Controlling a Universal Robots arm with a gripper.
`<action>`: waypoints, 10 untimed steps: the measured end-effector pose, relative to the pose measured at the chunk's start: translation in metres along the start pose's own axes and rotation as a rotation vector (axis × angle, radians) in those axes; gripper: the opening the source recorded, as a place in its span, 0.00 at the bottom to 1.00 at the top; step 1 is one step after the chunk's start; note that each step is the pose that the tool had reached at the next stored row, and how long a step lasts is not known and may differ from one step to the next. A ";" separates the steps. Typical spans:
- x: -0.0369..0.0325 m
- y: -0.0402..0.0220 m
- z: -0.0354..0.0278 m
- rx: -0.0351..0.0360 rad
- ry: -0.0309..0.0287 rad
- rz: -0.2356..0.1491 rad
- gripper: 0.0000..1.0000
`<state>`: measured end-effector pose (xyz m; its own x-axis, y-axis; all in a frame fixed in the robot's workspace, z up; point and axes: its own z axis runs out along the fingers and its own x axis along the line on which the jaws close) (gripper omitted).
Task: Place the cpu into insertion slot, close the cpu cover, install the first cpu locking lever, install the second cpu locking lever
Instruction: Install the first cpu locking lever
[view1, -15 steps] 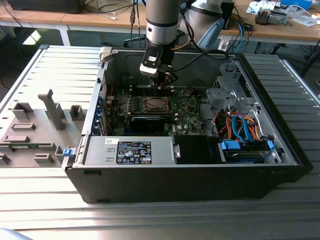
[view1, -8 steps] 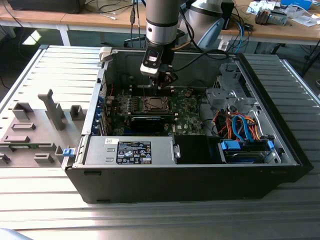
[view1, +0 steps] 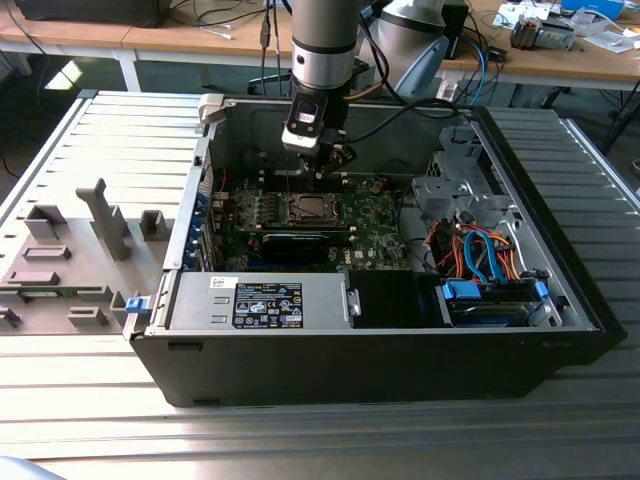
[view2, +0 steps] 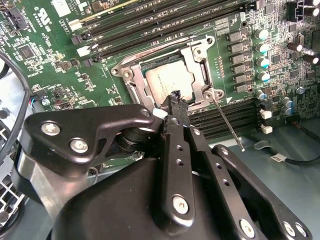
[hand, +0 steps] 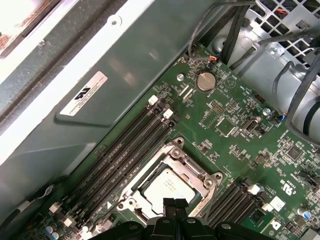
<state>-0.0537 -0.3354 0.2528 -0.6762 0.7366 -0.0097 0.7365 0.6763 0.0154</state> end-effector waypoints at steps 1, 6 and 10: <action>0.0000 0.0000 0.0000 0.0000 0.0000 -0.001 0.11; 0.0000 0.0000 -0.0001 0.0000 0.0001 -0.011 0.11; 0.0000 0.0000 0.0000 -0.0001 0.0003 -0.021 0.11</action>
<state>-0.0537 -0.3354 0.2528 -0.6915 0.7223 -0.0097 0.7221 0.6916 0.0153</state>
